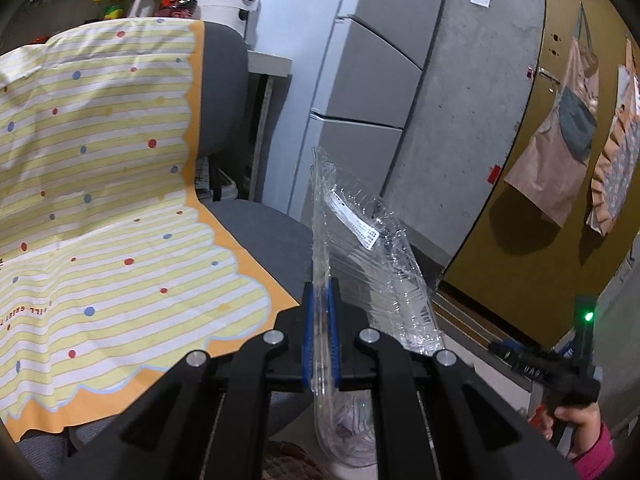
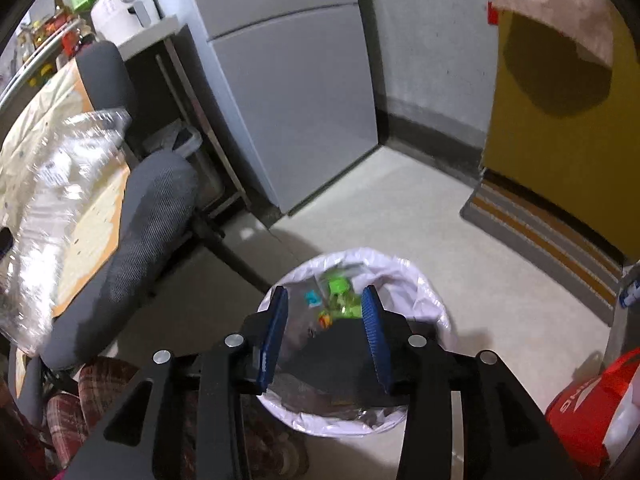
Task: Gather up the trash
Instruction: 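Carry the tray toward the bin while the right tool opens, dropping the black pad in, then lower the clear tray into the bin and open the left tool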
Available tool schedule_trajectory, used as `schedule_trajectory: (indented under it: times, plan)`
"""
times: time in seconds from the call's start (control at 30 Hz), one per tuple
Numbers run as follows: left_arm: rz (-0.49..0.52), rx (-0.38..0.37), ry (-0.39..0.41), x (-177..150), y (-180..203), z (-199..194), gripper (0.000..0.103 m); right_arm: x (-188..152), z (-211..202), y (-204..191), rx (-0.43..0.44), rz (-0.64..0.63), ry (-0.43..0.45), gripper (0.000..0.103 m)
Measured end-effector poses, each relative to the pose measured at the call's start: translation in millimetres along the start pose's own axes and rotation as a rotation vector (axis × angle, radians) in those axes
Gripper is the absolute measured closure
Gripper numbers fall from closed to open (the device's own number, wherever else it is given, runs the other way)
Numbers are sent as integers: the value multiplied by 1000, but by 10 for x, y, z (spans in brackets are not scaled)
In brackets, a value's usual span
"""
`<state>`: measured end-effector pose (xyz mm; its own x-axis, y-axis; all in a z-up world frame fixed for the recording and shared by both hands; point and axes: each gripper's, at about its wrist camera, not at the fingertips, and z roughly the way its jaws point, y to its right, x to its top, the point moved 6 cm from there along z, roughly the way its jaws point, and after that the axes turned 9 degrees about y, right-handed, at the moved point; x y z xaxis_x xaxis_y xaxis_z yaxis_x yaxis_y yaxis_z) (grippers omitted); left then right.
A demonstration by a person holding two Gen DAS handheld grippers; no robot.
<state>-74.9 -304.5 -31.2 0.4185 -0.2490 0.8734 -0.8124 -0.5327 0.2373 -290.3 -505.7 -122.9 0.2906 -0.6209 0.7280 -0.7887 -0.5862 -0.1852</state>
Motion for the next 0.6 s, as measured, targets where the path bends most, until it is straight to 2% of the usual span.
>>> schedule_trajectory:
  times: [0.33, 0.5, 0.6]
  plan:
    - [66, -116, -90, -335, 510, 222, 98, 485, -733, -147, 32, 2, 273, 62]
    - [117, -172, -133, -459, 852, 450, 98, 559, -811, -96, 26, -10, 318, 62]
    - [151, -172, -159, -512, 992, 600, 98, 565, -809, 20, 13, -2, 322, 62]
